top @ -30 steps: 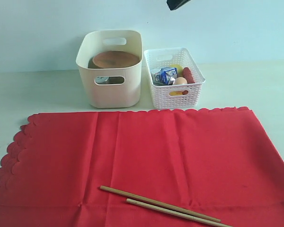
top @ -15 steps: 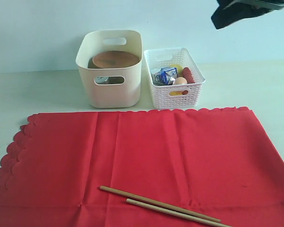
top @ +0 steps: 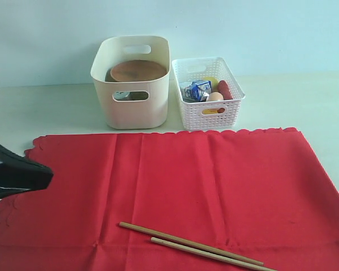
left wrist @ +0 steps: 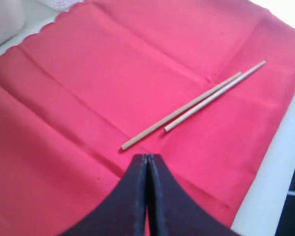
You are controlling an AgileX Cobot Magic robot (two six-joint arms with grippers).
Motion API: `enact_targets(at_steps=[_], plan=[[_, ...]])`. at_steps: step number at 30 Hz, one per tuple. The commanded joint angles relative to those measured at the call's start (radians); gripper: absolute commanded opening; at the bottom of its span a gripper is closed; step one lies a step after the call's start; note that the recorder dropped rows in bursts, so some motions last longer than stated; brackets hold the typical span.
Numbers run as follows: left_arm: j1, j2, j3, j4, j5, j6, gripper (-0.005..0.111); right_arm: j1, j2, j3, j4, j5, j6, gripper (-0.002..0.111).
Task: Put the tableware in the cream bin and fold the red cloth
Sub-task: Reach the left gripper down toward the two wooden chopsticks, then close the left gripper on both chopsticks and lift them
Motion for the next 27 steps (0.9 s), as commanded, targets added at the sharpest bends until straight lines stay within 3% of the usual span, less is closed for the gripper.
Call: enact_targets(at_steps=[1, 4, 15, 22, 27], plan=[[-0.117, 0.114, -0.062, 0.067, -0.081, 0.058, 0.000, -0.004, -0.131, 0.093, -0.006, -0.016, 0.037, 0.000], [-0.180, 0.185, -0.096, 0.115, -0.139, 0.059, 0.003, -0.004, -0.202, 0.169, -0.034, -0.018, 0.098, 0.000], [-0.428, 0.464, -0.276, 0.284, -0.187, 0.074, 0.031, -0.004, -0.494, 0.409, -0.256, -0.051, 0.309, 0.000], [-0.542, 0.649, -0.440, 0.434, -0.211, -0.005, 0.063, -0.004, -0.624, 0.483, -0.300, -0.088, 0.333, 0.000], [-0.598, 0.768, -0.543, 0.567, -0.176, -0.055, 0.064, -0.004, -0.631, 0.522, -0.280, -0.168, 0.349, 0.000]])
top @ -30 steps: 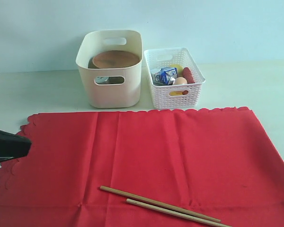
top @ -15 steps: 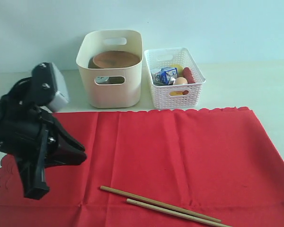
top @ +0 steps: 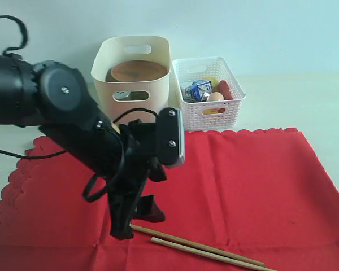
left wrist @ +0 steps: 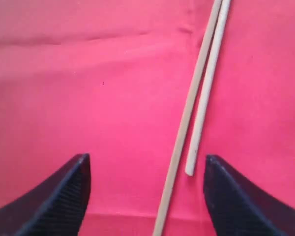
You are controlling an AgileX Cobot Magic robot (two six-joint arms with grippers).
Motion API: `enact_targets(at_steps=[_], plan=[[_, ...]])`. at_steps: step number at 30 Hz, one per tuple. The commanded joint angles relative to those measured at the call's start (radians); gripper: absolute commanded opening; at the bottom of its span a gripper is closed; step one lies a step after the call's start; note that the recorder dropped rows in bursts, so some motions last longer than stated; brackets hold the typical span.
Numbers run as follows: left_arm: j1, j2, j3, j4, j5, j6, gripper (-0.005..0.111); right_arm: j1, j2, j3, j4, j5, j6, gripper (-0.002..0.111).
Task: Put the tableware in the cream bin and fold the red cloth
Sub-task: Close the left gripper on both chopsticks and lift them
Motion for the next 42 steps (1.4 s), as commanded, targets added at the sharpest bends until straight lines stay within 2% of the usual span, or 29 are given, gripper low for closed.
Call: enact_targets(at_steps=[1, 7, 12, 18, 27, 33, 38, 39, 42], plan=[[-0.047, 0.102, -0.098, 0.082, 0.042, -0.042, 0.063, -0.004, -0.007, 0.027, 0.002, -0.080, 0.012, 0.000], [-0.078, 0.229, -0.215, 0.081, 0.140, -0.042, 0.063, -0.004, -0.007, 0.091, 0.016, -0.223, 0.024, 0.000], [-0.108, 0.289, -0.265, 0.108, 0.154, -0.042, 0.063, -0.004, -0.007, 0.160, 0.016, -0.322, 0.004, 0.000], [-0.144, 0.321, -0.282, 0.113, 0.168, -0.042, 0.063, -0.004, -0.007, 0.230, 0.016, -0.371, -0.011, 0.000], [-0.147, 0.362, -0.287, 0.118, 0.168, -0.042, 0.060, -0.004, -0.007, 0.303, 0.009, -0.400, -0.013, 0.000], [-0.147, 0.375, -0.287, 0.118, 0.172, -0.042, 0.040, -0.004, -0.007, 0.307, 0.011, -0.416, -0.011, 0.000], [-0.147, 0.375, -0.287, 0.118, 0.172, -0.042, 0.004, -0.004, -0.007, 0.307, 0.011, -0.418, -0.011, 0.000], [-0.147, 0.375, -0.287, 0.118, 0.174, -0.044, 0.000, -0.004, -0.007, 0.307, 0.011, -0.418, -0.011, 0.000], [-0.147, 0.375, -0.287, 0.130, 0.186, -0.055, 0.000, -0.004, -0.007, 0.307, 0.011, -0.418, -0.011, 0.000]])
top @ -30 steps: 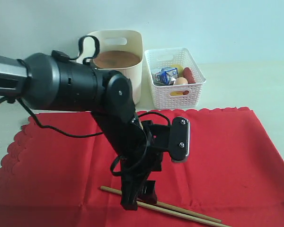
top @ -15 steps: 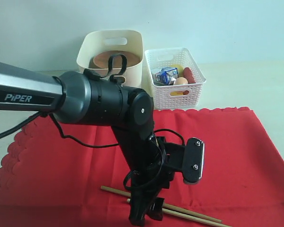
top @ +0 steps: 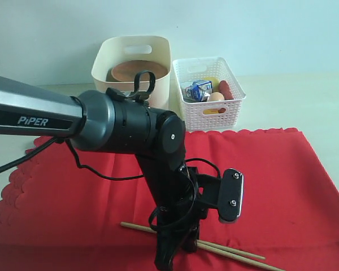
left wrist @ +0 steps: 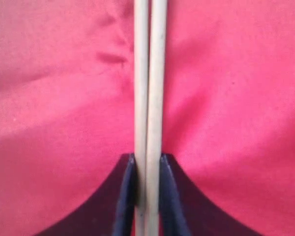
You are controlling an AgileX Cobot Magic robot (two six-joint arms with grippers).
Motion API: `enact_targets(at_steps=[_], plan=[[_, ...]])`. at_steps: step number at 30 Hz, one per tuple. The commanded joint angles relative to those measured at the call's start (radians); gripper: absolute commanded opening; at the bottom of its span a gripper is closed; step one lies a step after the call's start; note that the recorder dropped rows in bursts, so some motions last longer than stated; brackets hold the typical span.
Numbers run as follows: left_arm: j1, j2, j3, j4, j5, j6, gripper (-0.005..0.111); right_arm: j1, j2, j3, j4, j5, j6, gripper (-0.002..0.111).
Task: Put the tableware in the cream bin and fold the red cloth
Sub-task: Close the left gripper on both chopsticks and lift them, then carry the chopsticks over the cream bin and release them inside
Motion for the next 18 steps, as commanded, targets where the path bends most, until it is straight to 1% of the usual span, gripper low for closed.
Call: enact_targets(at_steps=[1, 13, 18], plan=[[-0.004, 0.005, 0.000, 0.022, 0.025, -0.020, 0.000, -0.004, -0.002, 0.005, 0.000, -0.016, -0.006, 0.000], [-0.004, -0.094, 0.000, 0.054, 0.091, -0.098, 0.000, -0.004, -0.002, 0.005, 0.002, -0.016, -0.002, 0.000], [0.000, -0.189, 0.000, 0.126, 0.105, -0.175, 0.000, -0.004, -0.002, 0.005, 0.009, -0.016, 0.000, 0.000]])
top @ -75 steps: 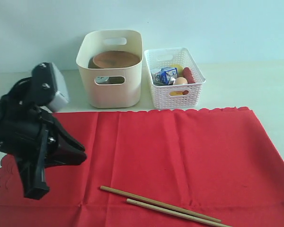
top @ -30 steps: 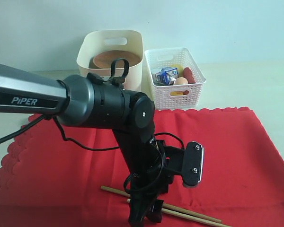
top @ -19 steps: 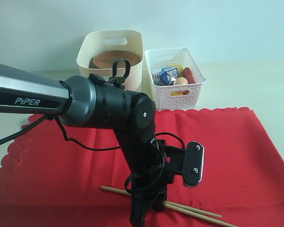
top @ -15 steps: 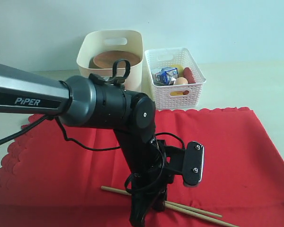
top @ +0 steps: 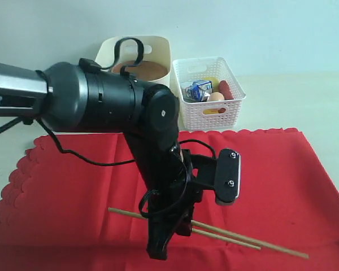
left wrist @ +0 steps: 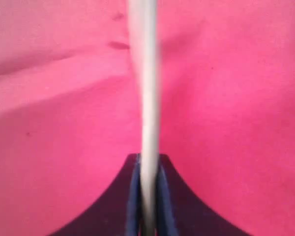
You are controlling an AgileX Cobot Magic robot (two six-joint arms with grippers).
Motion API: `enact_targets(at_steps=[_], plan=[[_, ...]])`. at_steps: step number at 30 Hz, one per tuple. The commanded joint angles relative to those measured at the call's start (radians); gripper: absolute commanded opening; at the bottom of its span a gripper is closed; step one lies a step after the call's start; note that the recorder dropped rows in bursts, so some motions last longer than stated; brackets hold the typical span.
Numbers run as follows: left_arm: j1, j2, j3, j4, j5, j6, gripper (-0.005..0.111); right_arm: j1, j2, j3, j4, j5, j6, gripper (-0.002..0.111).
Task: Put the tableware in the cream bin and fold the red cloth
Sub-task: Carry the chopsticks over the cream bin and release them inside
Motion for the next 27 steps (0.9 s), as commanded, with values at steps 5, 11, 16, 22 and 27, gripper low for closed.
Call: enact_targets(at_steps=[5, 11, 16, 22, 27], plan=[[0.084, -0.205, 0.000, 0.033, 0.020, -0.078, 0.000, -0.004, -0.002, 0.005, 0.009, -0.016, 0.000, 0.000], [0.225, -0.285, 0.000, 0.009, 0.018, -0.078, 0.000, -0.004, -0.002, 0.005, 0.013, -0.016, 0.000, 0.000], [0.325, -0.300, 0.000, -0.003, -0.017, -0.078, 0.000, -0.004, -0.002, 0.005, 0.014, -0.016, 0.000, 0.000], [0.454, -0.312, 0.000, -0.056, -0.218, -0.069, 0.000, -0.004, -0.002, 0.005, 0.014, -0.016, 0.000, 0.000], [0.539, -0.291, -0.008, -0.179, -0.453, 0.001, 0.000, -0.004, -0.002, 0.005, 0.014, -0.016, 0.000, 0.000]])
